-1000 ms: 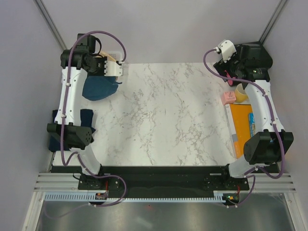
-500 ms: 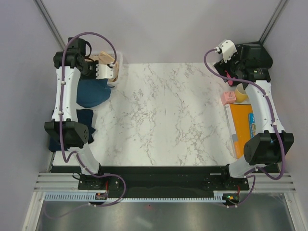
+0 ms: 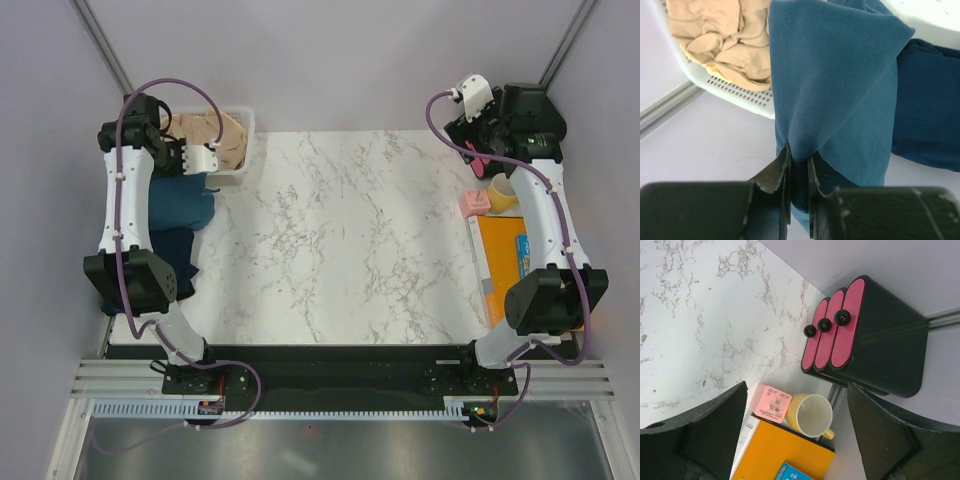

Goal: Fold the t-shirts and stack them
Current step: Put the neatly folded tshirt into the corner of the board with the left arm

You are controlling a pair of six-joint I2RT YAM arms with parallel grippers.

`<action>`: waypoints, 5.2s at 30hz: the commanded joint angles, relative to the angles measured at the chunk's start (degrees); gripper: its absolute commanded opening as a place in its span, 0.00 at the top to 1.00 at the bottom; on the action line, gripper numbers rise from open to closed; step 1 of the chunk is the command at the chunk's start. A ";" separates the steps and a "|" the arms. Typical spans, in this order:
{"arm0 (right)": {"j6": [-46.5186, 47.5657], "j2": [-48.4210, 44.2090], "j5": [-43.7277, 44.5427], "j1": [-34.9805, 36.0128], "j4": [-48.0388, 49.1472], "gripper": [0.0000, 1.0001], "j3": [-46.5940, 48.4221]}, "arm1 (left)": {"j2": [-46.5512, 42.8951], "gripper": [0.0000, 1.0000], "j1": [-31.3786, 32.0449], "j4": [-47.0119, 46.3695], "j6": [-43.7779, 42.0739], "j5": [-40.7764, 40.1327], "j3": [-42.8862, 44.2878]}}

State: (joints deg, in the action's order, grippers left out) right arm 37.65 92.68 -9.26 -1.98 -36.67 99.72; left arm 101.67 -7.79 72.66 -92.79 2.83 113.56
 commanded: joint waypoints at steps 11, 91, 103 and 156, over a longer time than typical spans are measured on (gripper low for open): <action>-1.70 1.45 -0.85 1.36 -0.25 0.12 4.52 | 0.03 0.98 -3.63 -4.37 -0.88 -3.10 6.86; 0.15 -0.31 2.31 3.74 -1.30 0.10 2.14 | -34.96 0.00 -18.31 -4.98 -25.78 -4.24 -62.93; -1.26 0.21 -2.25 5.40 -6.92 0.02 1.44 | -28.64 0.01 -18.14 -9.71 19.61 30.71 -25.11; -14.71 -0.05 4.25 6.02 -2.54 0.02 1.79 | -14.13 0.00 13.59 -38.91 78.99 8.24 -12.84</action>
State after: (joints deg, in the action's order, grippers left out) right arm 24.21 93.47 -5.89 4.12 -41.12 99.77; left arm 87.57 5.52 36.25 -12.67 12.29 98.52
